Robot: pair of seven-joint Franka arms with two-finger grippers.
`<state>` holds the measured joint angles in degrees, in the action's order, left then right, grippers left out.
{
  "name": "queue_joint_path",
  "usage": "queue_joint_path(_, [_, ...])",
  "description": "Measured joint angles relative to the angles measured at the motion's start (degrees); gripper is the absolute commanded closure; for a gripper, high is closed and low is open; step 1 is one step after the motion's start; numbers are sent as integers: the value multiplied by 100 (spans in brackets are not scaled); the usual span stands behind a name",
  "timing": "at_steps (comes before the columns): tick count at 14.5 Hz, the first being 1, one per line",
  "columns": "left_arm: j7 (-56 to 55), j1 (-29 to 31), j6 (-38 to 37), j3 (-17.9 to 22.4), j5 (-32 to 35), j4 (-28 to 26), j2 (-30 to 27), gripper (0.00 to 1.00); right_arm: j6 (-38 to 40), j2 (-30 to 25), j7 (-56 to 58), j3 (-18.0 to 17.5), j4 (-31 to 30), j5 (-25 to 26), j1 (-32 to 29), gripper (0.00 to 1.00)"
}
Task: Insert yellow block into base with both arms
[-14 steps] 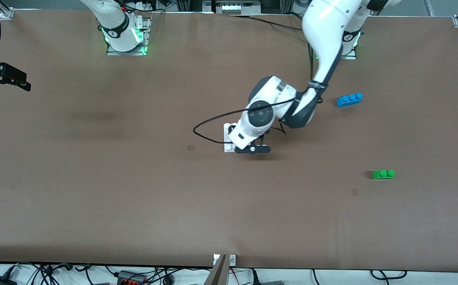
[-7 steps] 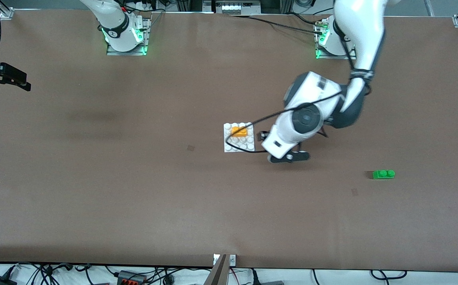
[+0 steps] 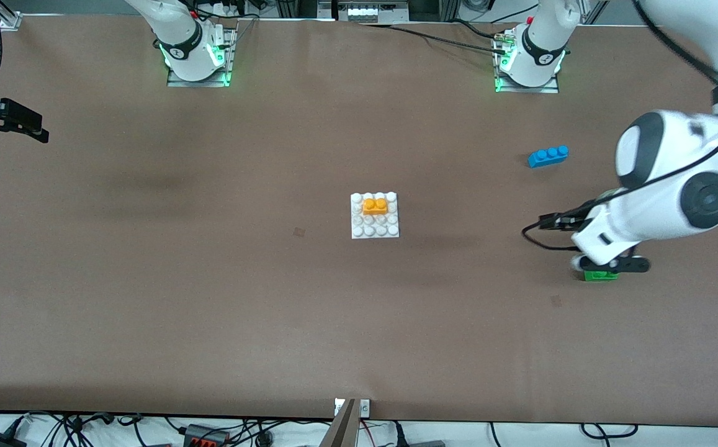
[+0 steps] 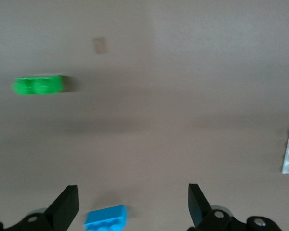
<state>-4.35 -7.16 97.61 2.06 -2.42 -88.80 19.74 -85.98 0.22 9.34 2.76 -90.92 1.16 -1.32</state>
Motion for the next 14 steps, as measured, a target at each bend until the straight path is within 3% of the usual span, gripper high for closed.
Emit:
queue_joint_path(5, [598, 421, -748, 10, 88, 310, -781, 0, 0, 0, -2, -53, -1, 0, 1, 0])
queue_joint_path(9, [500, 493, -1557, 7, 107, 864, -873, 0, 0, -1, -2, -56, -1, 0, 3, 0])
queue_joint_path(14, [329, 726, -1629, -9, 108, 887, -684, 0, 0, -1, -2, -57, -1, 0, 5, 0])
